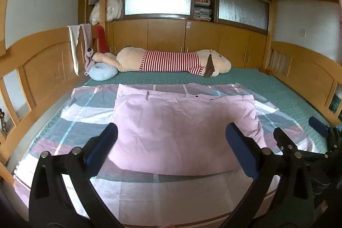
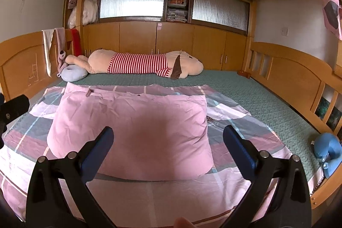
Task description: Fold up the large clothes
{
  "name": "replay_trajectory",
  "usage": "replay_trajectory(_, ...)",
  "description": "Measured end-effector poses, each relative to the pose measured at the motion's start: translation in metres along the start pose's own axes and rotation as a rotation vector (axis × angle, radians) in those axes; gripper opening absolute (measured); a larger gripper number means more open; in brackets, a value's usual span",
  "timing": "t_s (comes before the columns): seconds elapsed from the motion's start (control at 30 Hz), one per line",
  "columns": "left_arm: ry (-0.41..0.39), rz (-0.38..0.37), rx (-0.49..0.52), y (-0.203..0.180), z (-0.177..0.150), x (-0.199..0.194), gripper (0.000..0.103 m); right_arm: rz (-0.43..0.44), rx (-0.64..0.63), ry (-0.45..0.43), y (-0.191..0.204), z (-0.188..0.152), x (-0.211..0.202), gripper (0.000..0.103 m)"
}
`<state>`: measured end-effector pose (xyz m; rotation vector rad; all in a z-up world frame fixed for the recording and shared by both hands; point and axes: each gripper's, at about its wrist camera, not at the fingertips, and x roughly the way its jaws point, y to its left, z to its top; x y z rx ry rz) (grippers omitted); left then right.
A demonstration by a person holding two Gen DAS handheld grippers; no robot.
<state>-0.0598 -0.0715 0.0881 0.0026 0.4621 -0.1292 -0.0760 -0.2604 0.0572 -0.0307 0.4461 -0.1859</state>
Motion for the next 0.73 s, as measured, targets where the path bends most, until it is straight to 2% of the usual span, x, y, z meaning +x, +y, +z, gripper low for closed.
replay_trajectory(0.1, 0.005, -0.027, 0.001, 0.000, -0.002, 0.004, 0.101, -0.002, -0.016, 0.010, 0.003, -0.002, 0.002, 0.102)
replay_trajectory(0.73, 0.046, -0.016, 0.003, 0.002, -0.008, 0.016, 0.101, 0.013, -0.012, 0.045, 0.003, -0.007, 0.011, 0.102)
